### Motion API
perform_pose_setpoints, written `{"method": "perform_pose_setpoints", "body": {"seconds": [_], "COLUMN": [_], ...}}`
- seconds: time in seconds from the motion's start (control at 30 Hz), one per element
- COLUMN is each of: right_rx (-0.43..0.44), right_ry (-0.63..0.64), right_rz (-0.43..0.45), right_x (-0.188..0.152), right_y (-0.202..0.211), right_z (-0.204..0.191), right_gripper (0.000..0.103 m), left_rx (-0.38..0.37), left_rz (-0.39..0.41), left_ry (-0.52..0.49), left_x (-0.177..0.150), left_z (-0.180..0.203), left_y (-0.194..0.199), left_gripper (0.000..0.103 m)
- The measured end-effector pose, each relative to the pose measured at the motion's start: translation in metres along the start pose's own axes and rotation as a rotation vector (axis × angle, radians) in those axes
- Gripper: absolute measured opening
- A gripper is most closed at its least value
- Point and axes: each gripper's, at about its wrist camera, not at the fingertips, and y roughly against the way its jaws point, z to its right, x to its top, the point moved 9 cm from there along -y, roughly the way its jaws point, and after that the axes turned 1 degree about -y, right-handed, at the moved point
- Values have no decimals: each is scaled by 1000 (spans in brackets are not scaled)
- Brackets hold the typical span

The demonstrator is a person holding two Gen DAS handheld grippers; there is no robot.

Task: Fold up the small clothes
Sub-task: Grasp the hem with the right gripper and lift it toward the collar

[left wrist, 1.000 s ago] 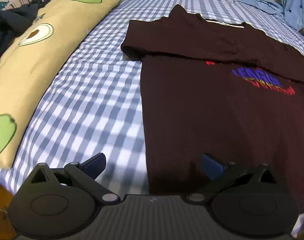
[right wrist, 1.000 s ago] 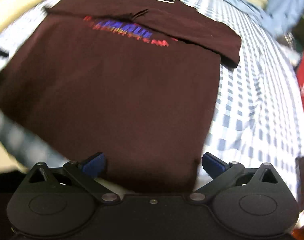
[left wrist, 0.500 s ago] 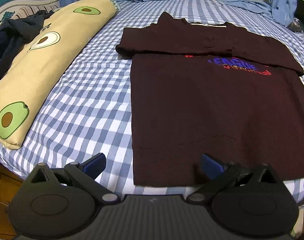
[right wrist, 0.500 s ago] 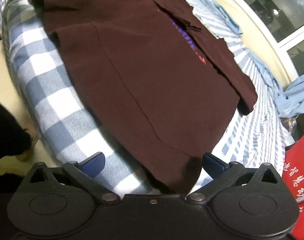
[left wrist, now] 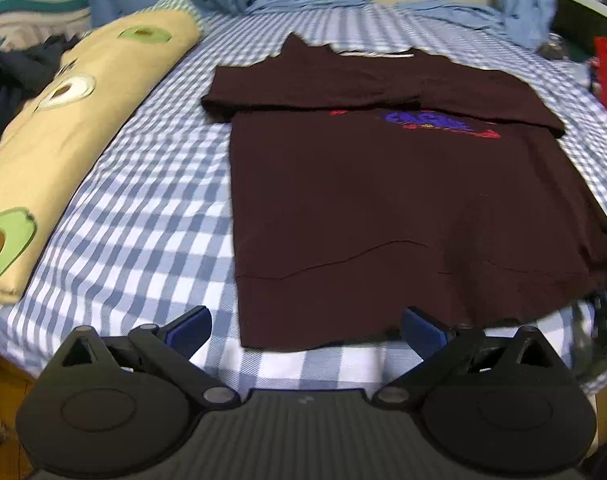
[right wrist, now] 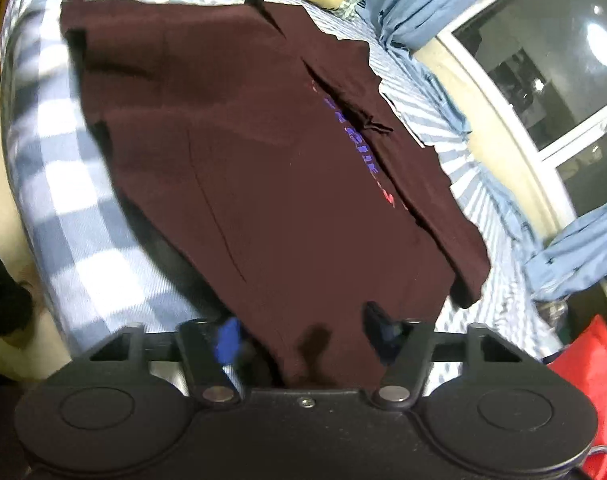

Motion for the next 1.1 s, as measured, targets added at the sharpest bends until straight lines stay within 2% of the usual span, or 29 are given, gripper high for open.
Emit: {"method": "perform_pose_setpoints", "body": {"seconds": [0.07, 0.17, 0.27, 0.43, 0.57, 0.7, 0.83, 0.9, 0.93, 1.0, 1.1], "right_rx": [51, 98, 146, 186, 214, 208, 222, 229, 232, 238, 263], "right_ry": [-23, -68, -174, -370, -479, -522, -570, -575, -578, -593, -642], "right_rz": [-6, 7, 4, -1, -12, -6, -7, -5, -4, -9, -28], "right_x": [8, 27, 47, 72, 84, 95, 101, 105, 105, 107, 107], "right_y": [4, 20, 26, 31, 30, 29, 23, 21, 21, 20, 19], "right_z": [4, 7, 28, 68, 89, 104, 117, 120, 121, 124, 129], "right_gripper": [27, 13, 6, 5, 5, 5, 4, 4, 4, 4, 4], "left_rx": [-11, -19, -26, -38, -50, -15, -52, -19, 17, 64, 92], "left_rz": [17, 35, 62, 84, 85, 53, 57, 56, 50, 23, -5], "left_ry": [-46, -134, -197, -249, -284, -306, -284, -292, -293, -264, -188], "left_x": [-3, -7, -8, -2, 3, 5, 7, 6, 6, 8, 12], "left_z": [9, 26, 44, 70, 88, 95, 98, 97, 95, 84, 61], "left_y": [-1, -6, -12, -27, -39, -54, -54, -58, -61, -67, -72], "left_gripper": [102, 102, 102, 102, 102, 102, 102, 102, 100, 82, 64]}}
